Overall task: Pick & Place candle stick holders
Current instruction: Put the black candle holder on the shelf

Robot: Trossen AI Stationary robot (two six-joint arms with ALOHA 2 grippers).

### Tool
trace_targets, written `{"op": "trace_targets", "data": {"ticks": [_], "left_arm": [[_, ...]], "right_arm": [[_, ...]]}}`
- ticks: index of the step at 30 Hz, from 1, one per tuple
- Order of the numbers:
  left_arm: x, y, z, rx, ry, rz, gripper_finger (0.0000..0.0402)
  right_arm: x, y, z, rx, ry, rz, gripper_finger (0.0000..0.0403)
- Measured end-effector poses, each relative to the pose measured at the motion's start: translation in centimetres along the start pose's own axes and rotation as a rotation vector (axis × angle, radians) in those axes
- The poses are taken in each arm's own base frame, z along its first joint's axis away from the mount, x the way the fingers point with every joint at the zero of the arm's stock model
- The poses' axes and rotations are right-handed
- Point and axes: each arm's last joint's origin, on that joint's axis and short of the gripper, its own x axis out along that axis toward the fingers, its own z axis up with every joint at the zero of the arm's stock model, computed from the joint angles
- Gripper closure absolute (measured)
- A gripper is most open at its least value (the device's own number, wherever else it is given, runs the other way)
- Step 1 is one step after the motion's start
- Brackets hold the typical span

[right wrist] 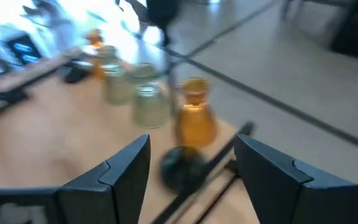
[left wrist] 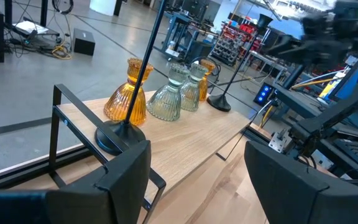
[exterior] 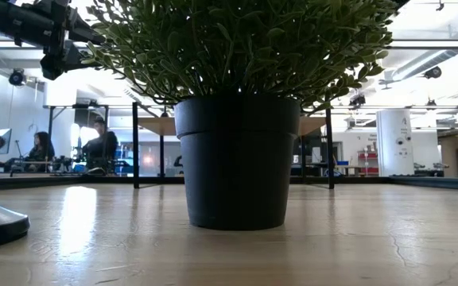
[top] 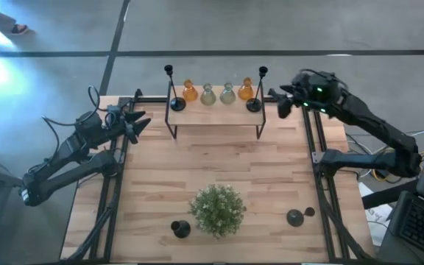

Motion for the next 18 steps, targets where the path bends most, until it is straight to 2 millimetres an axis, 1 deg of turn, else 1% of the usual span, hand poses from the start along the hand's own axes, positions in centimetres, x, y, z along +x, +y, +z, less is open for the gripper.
{"op": "trace_targets", "data": {"ticks": [4,8,10,13,16,18], "left_arm": [[0.0,0.0,0.0,0.000,0.000,0.000,0.0138],[0.0,0.0,0.0,0.000,0.000,0.000,0.0138],[0.0,0.0,0.0,-0.007,0.000,0.000,0.0138],[0.0,0.0,0.0,-0.024,0.000,0.000,0.0138],[0.0,0.0,0.0,-0.046,0.000,0.000,0.0138],[0.0,0.0,0.0,-0.052,0.000,0.000,0.0138]], "right_arm": [[-3.5,1.0,-0.4,0.052,-0.039,0.139,0.0193],[-6.1,2.4,-0.3,0.124,-0.075,0.292,0.0210],[-6.9,3.4,0.0,0.141,-0.081,0.381,0.0219],[-7.6,5.7,0.9,0.122,-0.115,0.545,0.0232],[-7.9,8.2,1.7,0.053,-0.146,0.689,0.0242],[-7.9,9.8,2.0,0.004,-0.112,0.736,0.0248]]}}
